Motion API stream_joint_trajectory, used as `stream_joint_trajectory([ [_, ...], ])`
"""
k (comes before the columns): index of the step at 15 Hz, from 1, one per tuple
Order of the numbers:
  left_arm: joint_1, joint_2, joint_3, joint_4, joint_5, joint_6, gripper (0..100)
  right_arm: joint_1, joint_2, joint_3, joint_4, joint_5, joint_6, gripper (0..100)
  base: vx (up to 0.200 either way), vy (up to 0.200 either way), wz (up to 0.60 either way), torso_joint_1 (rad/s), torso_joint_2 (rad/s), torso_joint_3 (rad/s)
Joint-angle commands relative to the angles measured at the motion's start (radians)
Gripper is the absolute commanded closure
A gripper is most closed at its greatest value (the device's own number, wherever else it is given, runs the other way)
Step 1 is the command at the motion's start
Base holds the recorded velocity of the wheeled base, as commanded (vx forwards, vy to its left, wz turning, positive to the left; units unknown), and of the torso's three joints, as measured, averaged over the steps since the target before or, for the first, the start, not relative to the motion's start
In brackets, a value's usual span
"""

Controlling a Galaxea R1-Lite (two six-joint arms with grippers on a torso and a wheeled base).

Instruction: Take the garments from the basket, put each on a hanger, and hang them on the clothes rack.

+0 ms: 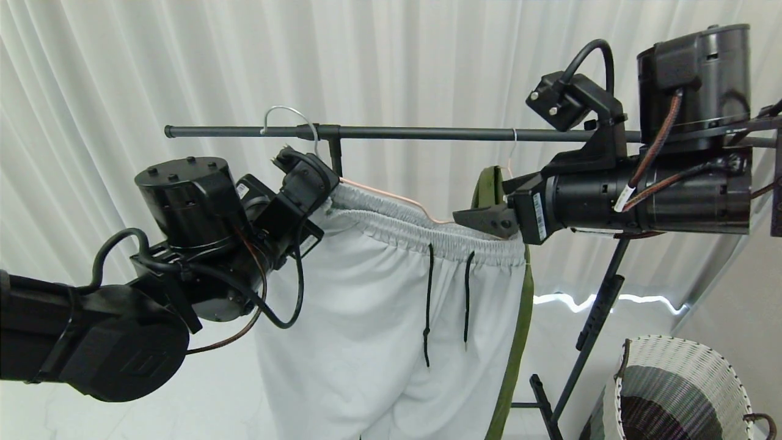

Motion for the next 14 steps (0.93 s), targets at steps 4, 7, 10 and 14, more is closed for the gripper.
stream_joint_trajectory([
  [4, -0.04, 0.018, -0.011, 0.001, 0.001, -0.022, 100, 0.052, 0.097, -0.053, -0.009, -0.01, -0.089, 0, 0.0, 0.0, 0.0, 0.0, 0.0, 0.0],
  [7, -0.046, 0.018, -0.008, 0.003, 0.001, -0.032, 100, 0.052, 0.16, -0.124, -0.01, -0.07, -0.093, 0, 0.0, 0.0, 0.0, 0.0, 0.0, 0.0],
  [10, -0.046, 0.021, -0.005, 0.003, 0.001, -0.032, 100, 0.052, 0.181, -0.173, -0.01, -0.085, -0.098, 0, 0.0, 0.0, 0.0, 0.0, 0.0, 0.0],
  [14, -0.056, 0.032, -0.005, 0.003, 0.001, -0.034, 100, 0.052, 0.203, -0.167, -0.073, -0.099, -0.132, 0, 0.0, 0.0, 0.0, 0.0, 0.0, 0.0],
])
